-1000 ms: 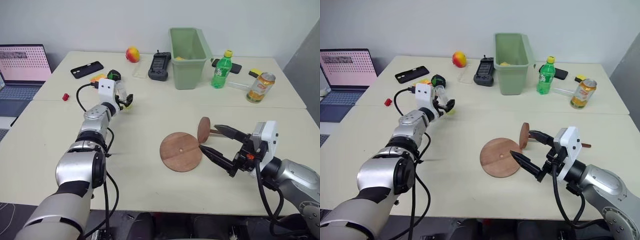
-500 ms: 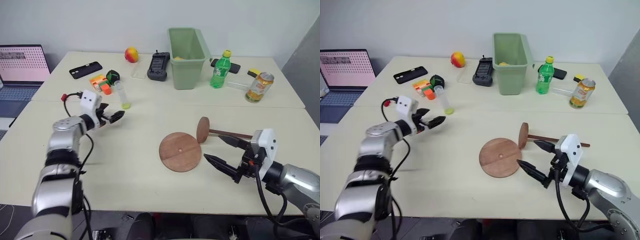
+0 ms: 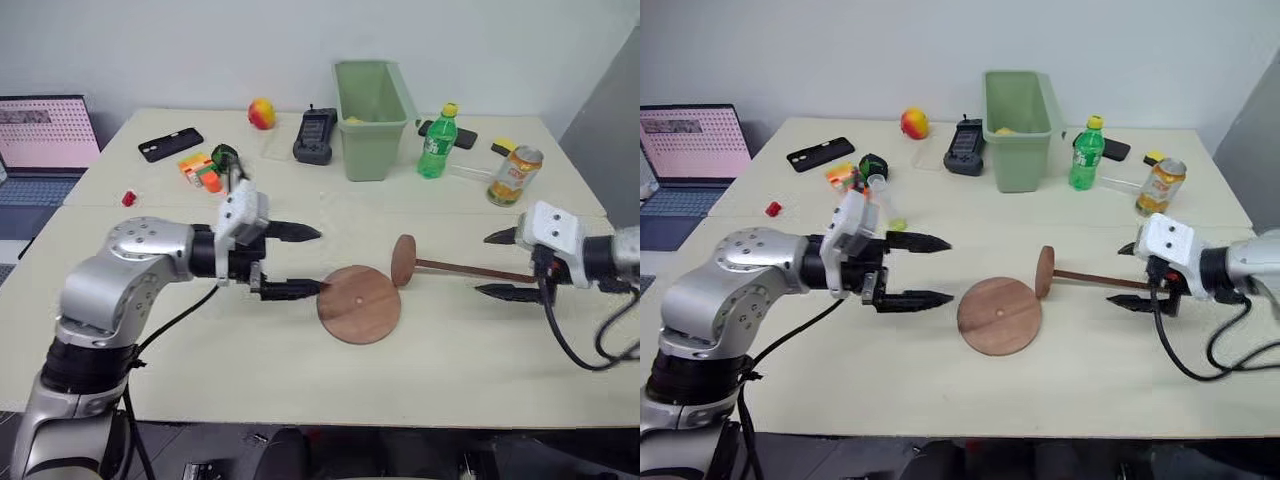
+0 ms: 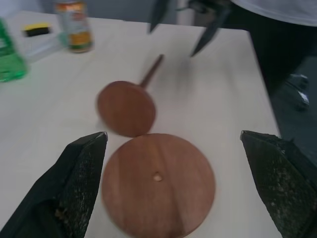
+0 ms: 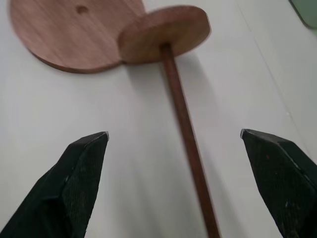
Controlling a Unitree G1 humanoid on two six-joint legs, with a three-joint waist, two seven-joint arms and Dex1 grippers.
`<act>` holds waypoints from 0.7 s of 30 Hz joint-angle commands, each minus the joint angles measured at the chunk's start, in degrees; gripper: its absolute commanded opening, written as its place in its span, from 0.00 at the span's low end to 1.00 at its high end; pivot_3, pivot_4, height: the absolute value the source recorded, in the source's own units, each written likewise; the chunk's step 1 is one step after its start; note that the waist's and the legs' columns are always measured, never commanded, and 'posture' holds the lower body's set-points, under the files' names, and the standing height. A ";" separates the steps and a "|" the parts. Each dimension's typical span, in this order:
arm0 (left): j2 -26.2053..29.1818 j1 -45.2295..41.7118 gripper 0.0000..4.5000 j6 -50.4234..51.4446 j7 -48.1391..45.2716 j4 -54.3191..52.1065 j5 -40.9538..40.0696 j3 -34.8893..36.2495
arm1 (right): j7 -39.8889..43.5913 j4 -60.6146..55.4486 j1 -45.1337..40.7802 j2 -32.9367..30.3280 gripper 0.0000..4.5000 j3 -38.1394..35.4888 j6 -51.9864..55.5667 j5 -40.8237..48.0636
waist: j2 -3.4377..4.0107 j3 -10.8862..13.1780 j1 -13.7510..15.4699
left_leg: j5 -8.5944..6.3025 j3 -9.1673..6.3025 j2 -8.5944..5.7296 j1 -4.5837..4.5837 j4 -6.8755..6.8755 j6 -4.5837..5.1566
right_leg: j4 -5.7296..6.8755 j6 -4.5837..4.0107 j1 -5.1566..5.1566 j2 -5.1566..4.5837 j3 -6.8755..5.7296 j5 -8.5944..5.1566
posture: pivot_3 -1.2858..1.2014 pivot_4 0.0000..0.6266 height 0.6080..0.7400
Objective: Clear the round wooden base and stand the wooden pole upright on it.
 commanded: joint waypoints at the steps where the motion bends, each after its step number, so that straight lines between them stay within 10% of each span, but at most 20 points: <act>1: 1.25 -0.67 1.00 -5.09 -3.45 -1.33 2.29 -2.57 | 8.26 7.83 -11.03 3.48 1.00 9.15 0.15 -8.41 | 0.02 0.03 -0.44 | 0.00 -0.05 0.05 -0.15 0.02 0.00 | 0.01 0.00 -0.16 -0.02 -0.02 0.00 | 0.52 0.24 1.00; 21: -1.70 3.10 1.00 -6.02 4.10 -4.69 0.81 0.83 | 15.41 33.90 -25.58 19.06 1.00 20.36 -11.01 -27.42 | 0.05 0.05 0.28 | 0.01 -0.20 0.04 -0.53 0.15 -0.01 | 0.16 0.01 -0.55 -0.37 -0.04 0.00 | 0.52 0.24 1.00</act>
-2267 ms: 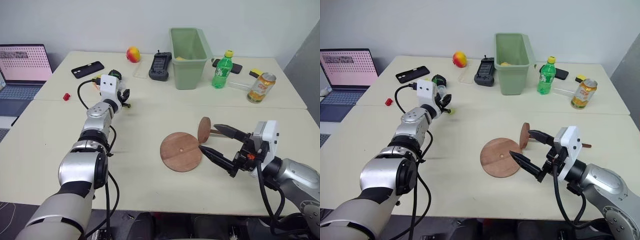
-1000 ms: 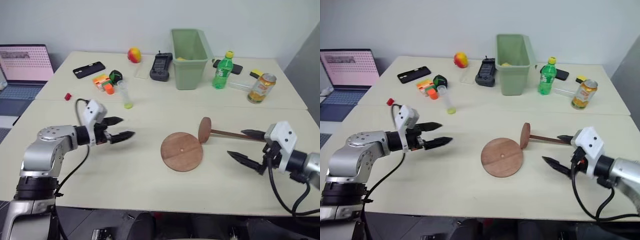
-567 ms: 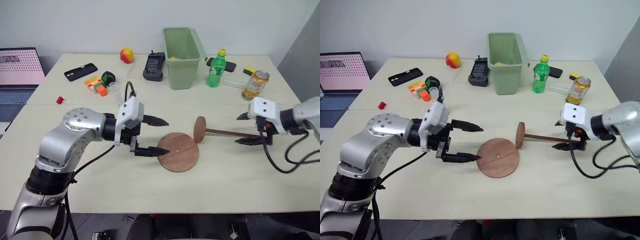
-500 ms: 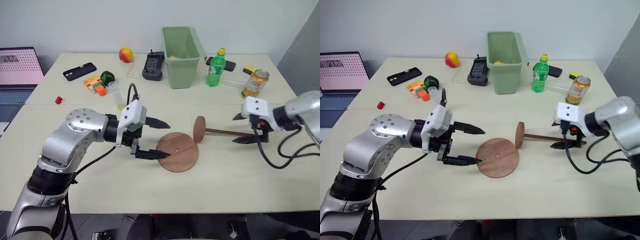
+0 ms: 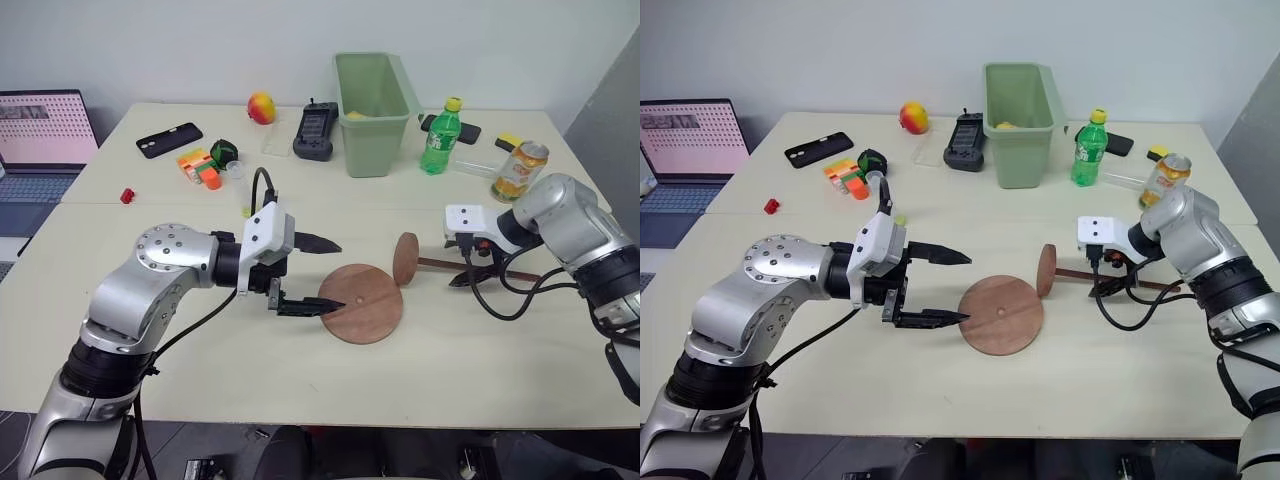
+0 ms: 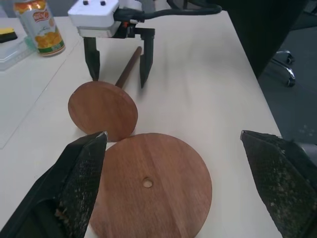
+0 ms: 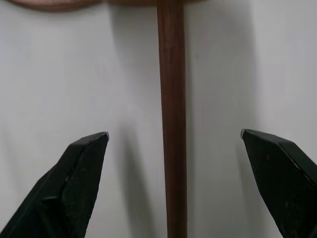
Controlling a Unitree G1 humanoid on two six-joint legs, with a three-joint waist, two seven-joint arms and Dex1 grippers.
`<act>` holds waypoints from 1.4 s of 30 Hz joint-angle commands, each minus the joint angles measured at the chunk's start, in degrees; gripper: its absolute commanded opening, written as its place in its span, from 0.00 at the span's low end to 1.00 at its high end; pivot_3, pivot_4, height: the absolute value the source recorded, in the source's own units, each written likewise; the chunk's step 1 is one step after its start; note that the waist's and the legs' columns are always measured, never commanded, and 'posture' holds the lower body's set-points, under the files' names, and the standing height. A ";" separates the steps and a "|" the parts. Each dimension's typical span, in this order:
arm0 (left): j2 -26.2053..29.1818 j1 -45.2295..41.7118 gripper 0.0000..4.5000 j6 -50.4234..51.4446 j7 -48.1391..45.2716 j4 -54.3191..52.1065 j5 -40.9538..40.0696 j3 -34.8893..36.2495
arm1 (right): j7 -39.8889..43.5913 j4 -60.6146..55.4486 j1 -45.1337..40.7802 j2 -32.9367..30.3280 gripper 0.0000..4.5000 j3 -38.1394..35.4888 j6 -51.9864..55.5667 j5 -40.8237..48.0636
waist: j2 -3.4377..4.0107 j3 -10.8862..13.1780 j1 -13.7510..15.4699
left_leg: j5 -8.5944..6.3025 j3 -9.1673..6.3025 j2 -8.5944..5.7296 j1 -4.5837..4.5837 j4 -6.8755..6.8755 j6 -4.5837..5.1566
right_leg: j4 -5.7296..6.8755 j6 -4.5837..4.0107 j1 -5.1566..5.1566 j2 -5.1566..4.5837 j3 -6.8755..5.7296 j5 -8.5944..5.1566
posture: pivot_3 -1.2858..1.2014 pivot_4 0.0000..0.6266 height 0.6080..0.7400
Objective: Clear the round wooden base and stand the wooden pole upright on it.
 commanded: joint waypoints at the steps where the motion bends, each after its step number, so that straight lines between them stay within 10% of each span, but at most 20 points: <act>1: -0.72 0.47 1.00 -0.23 1.75 -2.69 -2.53 3.19 | 1.44 1.84 -1.31 0.81 1.00 -0.92 -1.67 -1.69 | 0.00 0.00 0.01 | 0.00 -0.01 0.01 0.00 0.00 0.00 | 0.00 0.00 0.00 0.00 -0.01 0.00 | 0.52 0.24 1.00; 10: -1.54 -0.43 1.00 3.36 4.41 -5.64 -7.89 4.62 | 0.55 5.47 -1.71 3.49 0.89 -1.94 -3.67 -3.51 | 0.00 0.00 -0.01 | 0.02 -0.01 0.02 0.00 0.00 -0.03 | 0.02 0.00 0.00 0.00 -0.01 0.00 | 0.52 0.24 1.00; 26: -1.27 -1.59 1.00 4.51 5.83 -8.00 -9.25 3.41 | 0.16 10.91 -3.47 4.99 0.06 -2.06 -9.29 -6.75 | 0.00 0.00 -0.06 | 0.09 0.00 0.01 0.01 0.00 -0.16 | 0.01 0.00 0.00 0.01 -0.01 0.00 | 0.52 0.24 1.00; 34: 0.59 -0.52 1.00 5.59 6.08 -7.63 -9.56 5.36 | 0.25 10.93 -3.50 5.50 0.06 -3.65 -9.36 -6.05 | 0.00 0.00 -0.09 | 0.10 0.00 0.01 0.01 0.00 -0.18 | 0.01 0.00 0.00 0.02 -0.01 0.00 | 0.52 0.24 1.00; 42: -0.33 19.20 1.00 9.15 15.60 -16.57 -19.66 23.10 | -9.97 -19.20 1.42 16.92 0.06 -30.06 19.30 20.37 | 0.08 0.04 -1.60 | 0.10 -0.03 0.17 0.03 -0.18 -0.18 | 0.02 0.00 -0.09 0.03 0.05 0.00 | 0.52 0.24 1.00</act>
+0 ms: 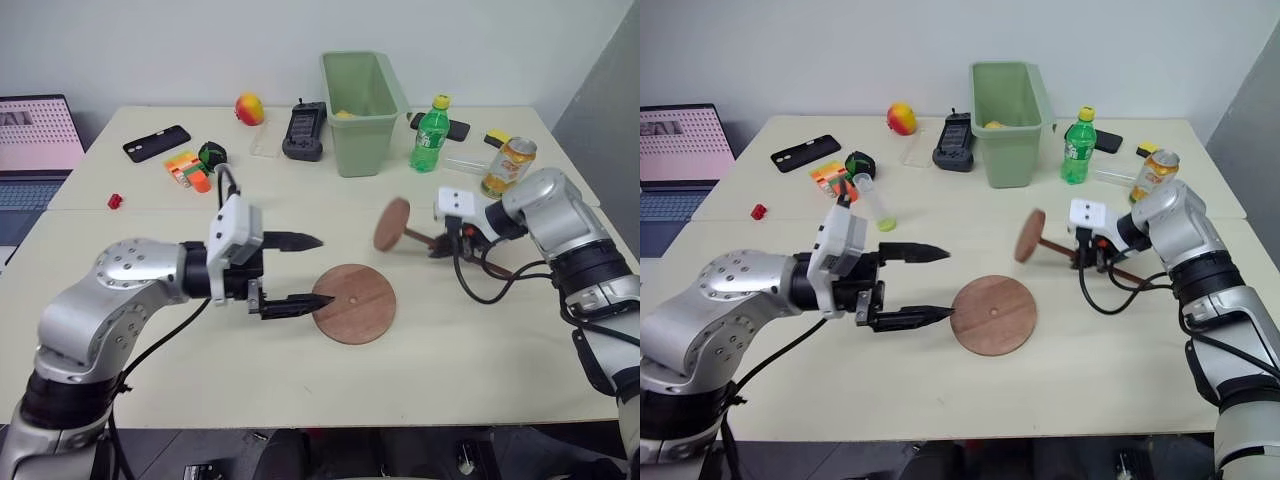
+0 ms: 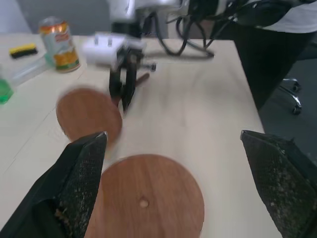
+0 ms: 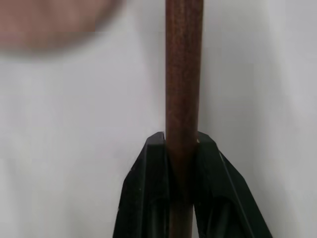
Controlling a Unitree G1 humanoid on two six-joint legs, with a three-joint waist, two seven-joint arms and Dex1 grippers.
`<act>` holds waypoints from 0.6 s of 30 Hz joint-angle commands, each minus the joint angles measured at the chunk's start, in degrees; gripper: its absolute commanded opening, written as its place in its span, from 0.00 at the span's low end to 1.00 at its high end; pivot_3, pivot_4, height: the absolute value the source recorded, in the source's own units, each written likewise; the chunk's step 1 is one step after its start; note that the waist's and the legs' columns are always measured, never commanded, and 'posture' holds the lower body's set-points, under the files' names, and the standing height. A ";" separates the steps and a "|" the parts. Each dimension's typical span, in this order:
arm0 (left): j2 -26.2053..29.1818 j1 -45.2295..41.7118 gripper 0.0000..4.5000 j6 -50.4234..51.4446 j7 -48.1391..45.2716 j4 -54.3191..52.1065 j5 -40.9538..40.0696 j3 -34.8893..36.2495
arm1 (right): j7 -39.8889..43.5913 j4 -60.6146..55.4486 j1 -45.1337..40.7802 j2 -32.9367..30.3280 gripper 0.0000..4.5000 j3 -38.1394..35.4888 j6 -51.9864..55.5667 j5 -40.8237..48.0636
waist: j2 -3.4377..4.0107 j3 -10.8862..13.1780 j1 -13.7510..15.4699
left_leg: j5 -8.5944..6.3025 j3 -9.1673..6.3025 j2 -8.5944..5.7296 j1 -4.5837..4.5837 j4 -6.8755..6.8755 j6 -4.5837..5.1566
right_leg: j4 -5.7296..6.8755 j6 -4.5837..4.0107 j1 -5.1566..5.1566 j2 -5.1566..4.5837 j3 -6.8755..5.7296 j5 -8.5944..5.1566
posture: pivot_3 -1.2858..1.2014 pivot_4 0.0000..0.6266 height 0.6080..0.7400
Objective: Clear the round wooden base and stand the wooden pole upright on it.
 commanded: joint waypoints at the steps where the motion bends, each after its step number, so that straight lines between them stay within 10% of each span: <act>1: -3.67 9.10 1.00 0.07 7.51 -8.31 -6.36 10.12 | -12.84 -21.89 4.17 9.16 0.06 -17.82 14.12 16.84 | 0.00 0.00 -0.08 | -0.01 -0.09 0.02 -0.02 0.01 0.00 | -0.01 -0.02 0.01 -0.01 0.02 -0.02 | 0.52 0.24 1.00; 8: -8.37 29.05 1.00 -3.35 15.26 -23.65 -5.84 14.58 | -25.59 -38.94 14.40 24.73 0.06 -26.29 23.67 33.87 | -0.04 -0.03 2.16 | -0.11 -0.28 -0.23 -0.08 0.10 0.15 | 0.01 -0.02 0.13 -0.20 0.01 -0.01 | 0.52 0.24 1.00; 18: -14.69 40.63 1.00 -12.66 17.49 -25.89 -1.29 13.44 | -27.90 -42.82 27.29 30.69 0.06 -17.43 8.99 34.01 | 0.05 -0.03 1.96 | -0.11 -0.15 -0.16 0.19 0.02 0.17 | 0.01 0.00 0.29 -0.02 0.00 0.02 | 0.52 0.24 1.00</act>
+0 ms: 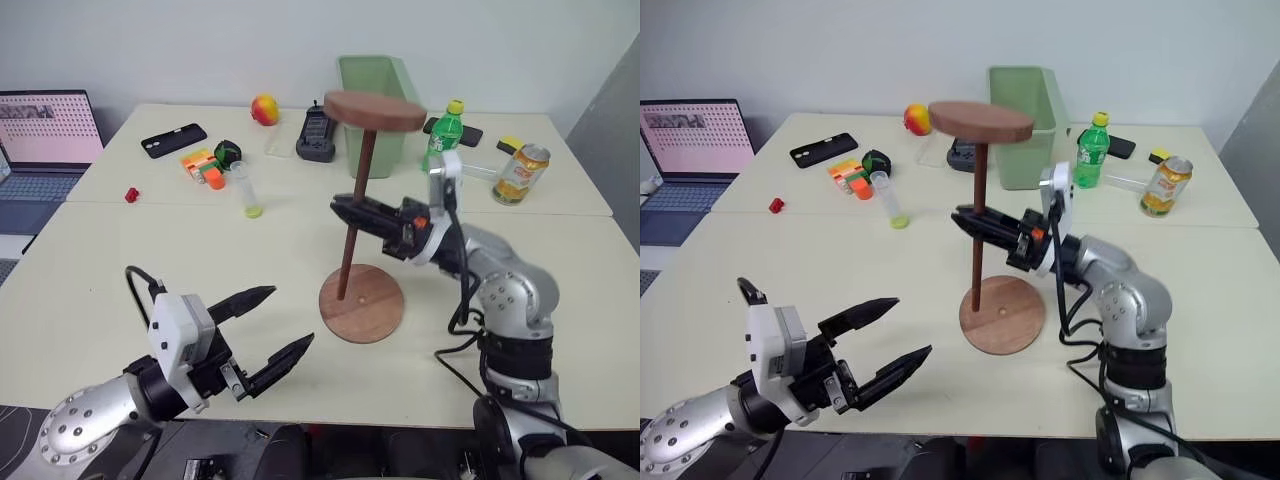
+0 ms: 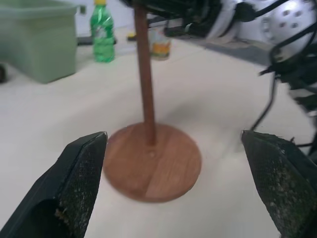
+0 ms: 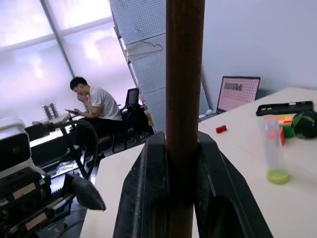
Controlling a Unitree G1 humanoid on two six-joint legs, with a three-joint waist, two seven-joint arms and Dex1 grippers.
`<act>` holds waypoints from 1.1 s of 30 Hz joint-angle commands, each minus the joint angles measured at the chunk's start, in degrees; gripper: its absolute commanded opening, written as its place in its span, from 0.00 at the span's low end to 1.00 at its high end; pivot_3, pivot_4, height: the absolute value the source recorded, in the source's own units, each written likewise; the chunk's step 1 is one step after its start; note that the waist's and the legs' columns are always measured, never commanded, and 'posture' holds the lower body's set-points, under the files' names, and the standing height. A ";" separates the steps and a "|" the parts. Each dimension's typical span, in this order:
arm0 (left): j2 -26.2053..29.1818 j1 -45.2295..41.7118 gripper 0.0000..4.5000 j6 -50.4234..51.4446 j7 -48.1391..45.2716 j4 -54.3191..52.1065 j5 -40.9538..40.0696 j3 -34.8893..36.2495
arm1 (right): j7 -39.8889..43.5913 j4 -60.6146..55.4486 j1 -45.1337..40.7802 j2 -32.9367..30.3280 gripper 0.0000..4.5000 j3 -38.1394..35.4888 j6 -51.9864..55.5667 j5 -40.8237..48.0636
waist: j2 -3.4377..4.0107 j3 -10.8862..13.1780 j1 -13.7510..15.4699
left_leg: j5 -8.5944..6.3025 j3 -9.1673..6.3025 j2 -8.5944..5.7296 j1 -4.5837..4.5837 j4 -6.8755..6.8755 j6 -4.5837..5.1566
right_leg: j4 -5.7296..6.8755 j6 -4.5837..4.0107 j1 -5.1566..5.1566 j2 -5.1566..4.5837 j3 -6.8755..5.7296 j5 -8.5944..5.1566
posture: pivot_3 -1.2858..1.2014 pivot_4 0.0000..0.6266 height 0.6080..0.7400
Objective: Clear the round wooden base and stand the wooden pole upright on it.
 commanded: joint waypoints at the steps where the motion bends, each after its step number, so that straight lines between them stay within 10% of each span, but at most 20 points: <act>1: -0.77 2.18 1.00 -5.47 -3.04 0.47 -1.21 0.45 | 0.85 -2.41 1.39 -0.32 0.06 2.85 -7.60 -0.44 | 0.00 -0.01 -0.05 | 0.00 0.03 0.01 0.04 0.00 0.00 | 0.00 0.00 0.01 0.01 -0.01 0.00 | 0.52 0.24 1.00; 33: 0.47 6.68 1.00 -19.42 -10.07 10.76 6.27 -2.84 | 2.43 5.30 6.27 -10.47 0.06 8.06 -23.97 -4.31 | 0.00 0.00 -0.10 | -0.01 0.05 0.04 0.03 -0.05 0.02 | -0.11 -0.01 0.03 0.04 0.00 -0.01 | 0.52 0.24 1.00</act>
